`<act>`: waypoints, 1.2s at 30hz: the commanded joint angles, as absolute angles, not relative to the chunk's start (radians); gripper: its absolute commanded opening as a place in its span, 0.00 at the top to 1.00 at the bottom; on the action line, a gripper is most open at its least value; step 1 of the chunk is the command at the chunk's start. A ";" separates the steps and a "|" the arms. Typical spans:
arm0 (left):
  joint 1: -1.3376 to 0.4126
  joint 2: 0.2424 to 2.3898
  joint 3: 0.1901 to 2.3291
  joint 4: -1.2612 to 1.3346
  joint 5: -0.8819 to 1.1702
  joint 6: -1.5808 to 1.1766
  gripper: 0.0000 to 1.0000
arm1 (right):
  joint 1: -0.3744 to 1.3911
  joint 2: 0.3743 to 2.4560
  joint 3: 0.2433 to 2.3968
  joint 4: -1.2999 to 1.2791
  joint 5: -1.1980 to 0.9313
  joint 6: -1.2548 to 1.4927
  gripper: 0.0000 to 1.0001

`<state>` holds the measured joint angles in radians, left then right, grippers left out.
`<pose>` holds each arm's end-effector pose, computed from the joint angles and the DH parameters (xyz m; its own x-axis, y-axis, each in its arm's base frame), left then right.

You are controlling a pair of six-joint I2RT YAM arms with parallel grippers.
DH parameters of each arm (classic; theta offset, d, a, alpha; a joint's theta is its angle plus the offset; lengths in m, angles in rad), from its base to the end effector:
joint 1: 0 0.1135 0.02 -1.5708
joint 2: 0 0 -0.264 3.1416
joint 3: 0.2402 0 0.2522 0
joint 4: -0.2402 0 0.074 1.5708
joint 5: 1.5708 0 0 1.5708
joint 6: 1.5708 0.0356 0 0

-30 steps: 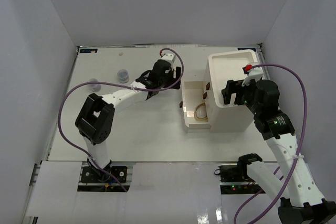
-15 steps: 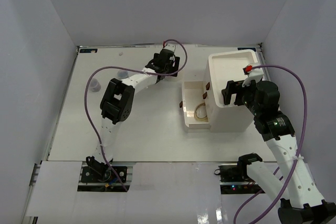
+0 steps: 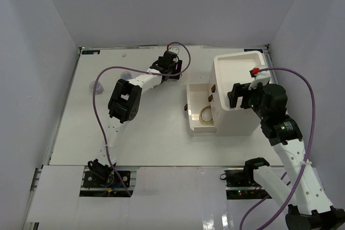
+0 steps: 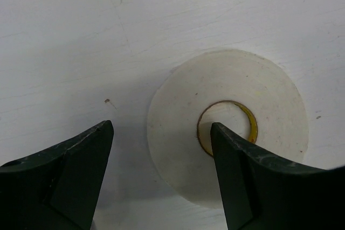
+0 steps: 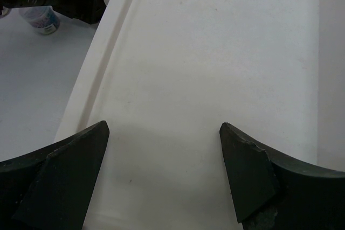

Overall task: Sort the stationery into containers
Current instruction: Move the stationery to the center of the board, then pick up the stationery from the center of the board.

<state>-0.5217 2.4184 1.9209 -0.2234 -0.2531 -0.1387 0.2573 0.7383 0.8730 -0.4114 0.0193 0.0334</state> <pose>0.4755 -0.2630 0.1524 -0.6109 0.1968 -0.7669 0.2372 0.9696 0.0598 0.1596 0.0413 0.3536 -0.2719 -0.0370 -0.9616 -0.2275 0.9734 0.0269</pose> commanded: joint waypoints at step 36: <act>-0.733 1.908 1.608 -0.253 -0.308 0.004 0.51 | 0.261 0.716 0.857 -0.456 -0.031 0.049 0.10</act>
